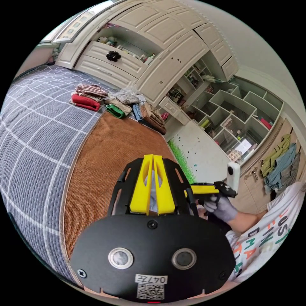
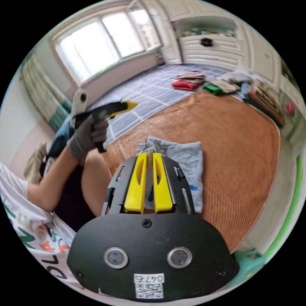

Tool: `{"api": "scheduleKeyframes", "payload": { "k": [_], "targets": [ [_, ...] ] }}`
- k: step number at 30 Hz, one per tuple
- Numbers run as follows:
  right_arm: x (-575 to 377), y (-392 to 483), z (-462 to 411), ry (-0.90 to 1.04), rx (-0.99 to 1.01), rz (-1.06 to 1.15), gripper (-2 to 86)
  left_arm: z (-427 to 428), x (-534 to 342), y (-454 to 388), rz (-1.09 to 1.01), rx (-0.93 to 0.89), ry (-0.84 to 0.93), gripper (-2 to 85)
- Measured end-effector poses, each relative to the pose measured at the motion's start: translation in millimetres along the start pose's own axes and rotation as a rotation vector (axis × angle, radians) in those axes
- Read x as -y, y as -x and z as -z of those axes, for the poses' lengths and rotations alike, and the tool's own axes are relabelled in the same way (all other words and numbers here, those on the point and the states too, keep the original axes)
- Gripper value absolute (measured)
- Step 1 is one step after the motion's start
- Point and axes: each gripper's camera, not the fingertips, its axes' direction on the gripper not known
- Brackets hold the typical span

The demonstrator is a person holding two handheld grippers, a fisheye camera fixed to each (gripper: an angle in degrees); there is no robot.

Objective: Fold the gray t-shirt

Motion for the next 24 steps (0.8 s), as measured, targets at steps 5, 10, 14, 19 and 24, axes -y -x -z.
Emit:
{"api": "scheduleKeyframes", "payload": {
  "k": [5, 10, 14, 19, 24],
  "targets": [
    [-39.1, -87.7, 51.7, -0.096, 0.058, -0.312, -0.1, -40.4, 10.8, -35.9, -0.089, -0.031, 0.175, -1.0],
    [-67.3, -103.4, 76.4, -0.126, 0.024, -0.368, -0.1, -71.0, 14.4, -79.5, -0.176, 0.001, 0.334, -0.7],
    [-77.8, -107.9, 95.1, -0.185, 0.044, -0.399, -0.1, -97.8, 11.6, -125.0, -0.305, -0.021, 0.543, 1.4],
    [-71.0, -102.1, 100.5, -0.182, 0.045, -0.368, -0.1, -154.3, -0.5, -174.4, -0.462, 0.015, 0.77, 4.6],
    [-65.0, -96.4, 106.6, -0.212, 0.057, -0.356, -0.1, -214.6, -13.9, -202.6, -0.514, 0.212, 0.953, 6.9]
  ]
}}
